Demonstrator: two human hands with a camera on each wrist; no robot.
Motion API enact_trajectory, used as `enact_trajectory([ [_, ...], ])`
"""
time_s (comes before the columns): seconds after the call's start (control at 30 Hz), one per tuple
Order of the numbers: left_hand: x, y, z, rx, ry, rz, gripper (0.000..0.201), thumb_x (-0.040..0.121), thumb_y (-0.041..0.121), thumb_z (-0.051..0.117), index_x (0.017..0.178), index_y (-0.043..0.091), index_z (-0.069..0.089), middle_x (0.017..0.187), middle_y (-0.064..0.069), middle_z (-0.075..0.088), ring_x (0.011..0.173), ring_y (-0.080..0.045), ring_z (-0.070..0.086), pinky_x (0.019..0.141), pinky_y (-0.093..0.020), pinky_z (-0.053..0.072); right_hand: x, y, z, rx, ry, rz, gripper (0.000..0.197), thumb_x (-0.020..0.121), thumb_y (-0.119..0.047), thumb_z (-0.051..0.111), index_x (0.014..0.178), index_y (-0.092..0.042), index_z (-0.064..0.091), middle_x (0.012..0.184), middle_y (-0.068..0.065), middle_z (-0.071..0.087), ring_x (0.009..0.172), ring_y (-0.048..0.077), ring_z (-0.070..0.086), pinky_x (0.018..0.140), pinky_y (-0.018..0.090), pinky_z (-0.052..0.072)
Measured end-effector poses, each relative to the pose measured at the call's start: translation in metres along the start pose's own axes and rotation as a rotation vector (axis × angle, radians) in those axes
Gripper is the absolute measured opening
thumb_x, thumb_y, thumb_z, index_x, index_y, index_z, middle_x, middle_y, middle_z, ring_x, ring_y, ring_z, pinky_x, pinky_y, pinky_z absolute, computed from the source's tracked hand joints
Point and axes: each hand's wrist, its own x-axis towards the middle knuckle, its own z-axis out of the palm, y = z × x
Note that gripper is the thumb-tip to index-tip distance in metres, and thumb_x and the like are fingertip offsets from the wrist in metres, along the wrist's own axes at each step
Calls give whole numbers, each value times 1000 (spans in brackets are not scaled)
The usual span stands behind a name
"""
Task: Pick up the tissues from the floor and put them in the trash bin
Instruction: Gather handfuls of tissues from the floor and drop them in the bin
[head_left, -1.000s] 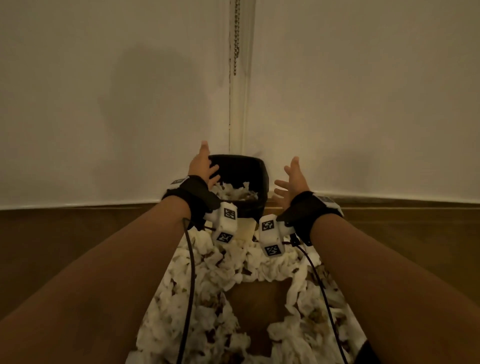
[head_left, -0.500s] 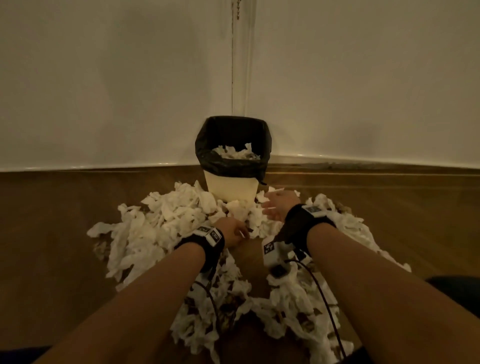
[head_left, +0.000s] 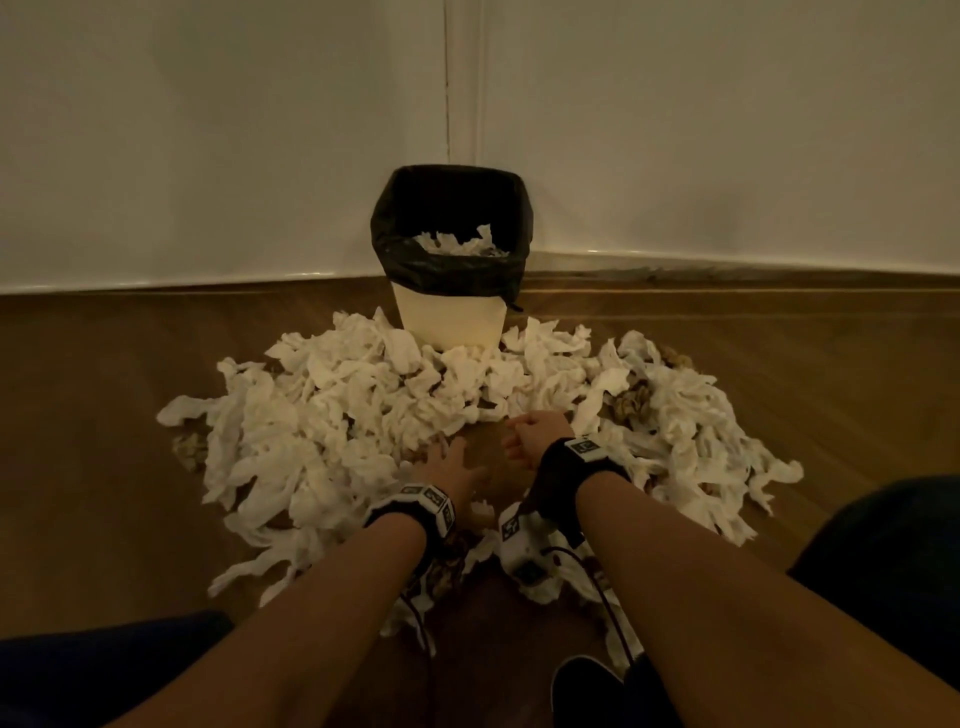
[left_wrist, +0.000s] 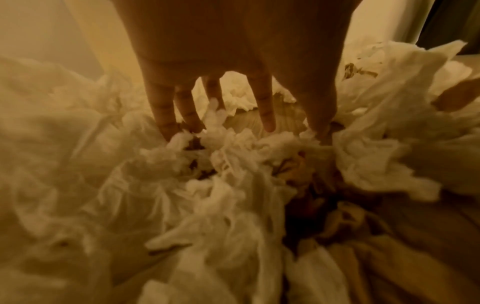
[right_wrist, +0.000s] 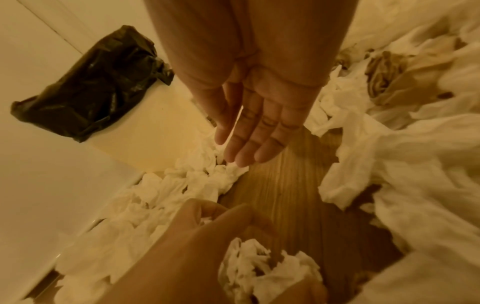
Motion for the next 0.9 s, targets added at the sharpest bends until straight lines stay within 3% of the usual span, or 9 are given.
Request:
enact_trajectory([
  [0.13, 3, 7, 8, -80, -36, -14, 42, 86, 46, 56, 124, 31, 48, 143, -12, 17, 128, -43, 23, 98, -51, 39, 4, 11, -13, -32, 87, -20, 29, 96, -5, 38, 81, -13, 60, 72, 6, 64, 65, 18, 60, 54, 26, 48],
  [0.23, 9, 9, 5, -138, -65, -28, 40, 93, 28, 54, 129, 15, 47, 140, -13, 26, 128, -34, 31, 104, -43, 37, 8, 14, -22, -153, 153, -74, 30, 96, -3, 39, 79, -11, 63, 82, 9, 67, 74, 22, 62, 70, 33, 55],
  [0.33, 14, 8, -13, -278, -43, -30, 38, 97, 21, 43, 132, 6, 44, 137, -16, 40, 124, -30, 42, 103, -39, 39, 9, 12, -26, -537, 152, -148, 30, 94, -4, 42, 102, -9, 70, 109, 11, 66, 99, 28, 63, 88, 35, 52],
  [0.43, 17, 5, -28, -469, 21, -24, 31, 98, 12, 37, 126, 12, 49, 130, -13, 51, 117, -30, 50, 99, -41, 42, 9, 15, -24, -894, 34, -207, 29, 94, -9, 44, 113, -9, 67, 122, 9, 61, 110, 27, 58, 94, 34, 48],
  [0.57, 18, 6, -35, -649, 158, -36, 41, 93, -1, 40, 130, 17, 43, 130, -13, 47, 115, -29, 50, 89, -35, 45, 7, 25, -14, -1215, -31, -235, 27, 95, -16, 43, 115, -6, 59, 124, 14, 55, 114, 31, 51, 94, 38, 46],
  [0.67, 17, 11, -39, -754, 204, -65, 42, 92, 5, 44, 133, 15, 37, 126, -15, 50, 111, -29, 53, 91, -39, 47, 5, 35, -10, -1324, -67, -157, 39, 92, -27, 52, 129, -16, 48, 138, 13, 37, 130, 36, 31, 104, 46, 38],
  [0.73, 17, 14, -40, -781, 255, -77, 32, 95, 19, 43, 127, 13, 43, 119, -14, 55, 104, -29, 56, 83, -37, 48, 2, 39, -8, -1367, -86, -89, 52, 87, -32, 61, 134, -21, 42, 143, 12, 27, 135, 39, 22, 107, 51, 34],
  [0.83, 18, 14, -42, -739, 314, -39, 40, 93, 47, 44, 102, 10, 59, 97, -10, 62, 90, -26, 60, 69, -29, 40, 3, 45, -6, -1395, -89, -42, 54, 87, -32, 61, 136, -24, 40, 145, 12, 21, 134, 41, 22, 108, 51, 31],
  [0.9, 15, 13, -44, -692, 339, -15, 43, 93, 46, 46, 88, 7, 64, 91, -11, 62, 90, -28, 59, 68, -28, 36, 5, 48, -3, -1381, -76, -60, 46, 92, -28, 54, 136, -22, 42, 144, 13, 25, 132, 40, 28, 107, 47, 30],
])
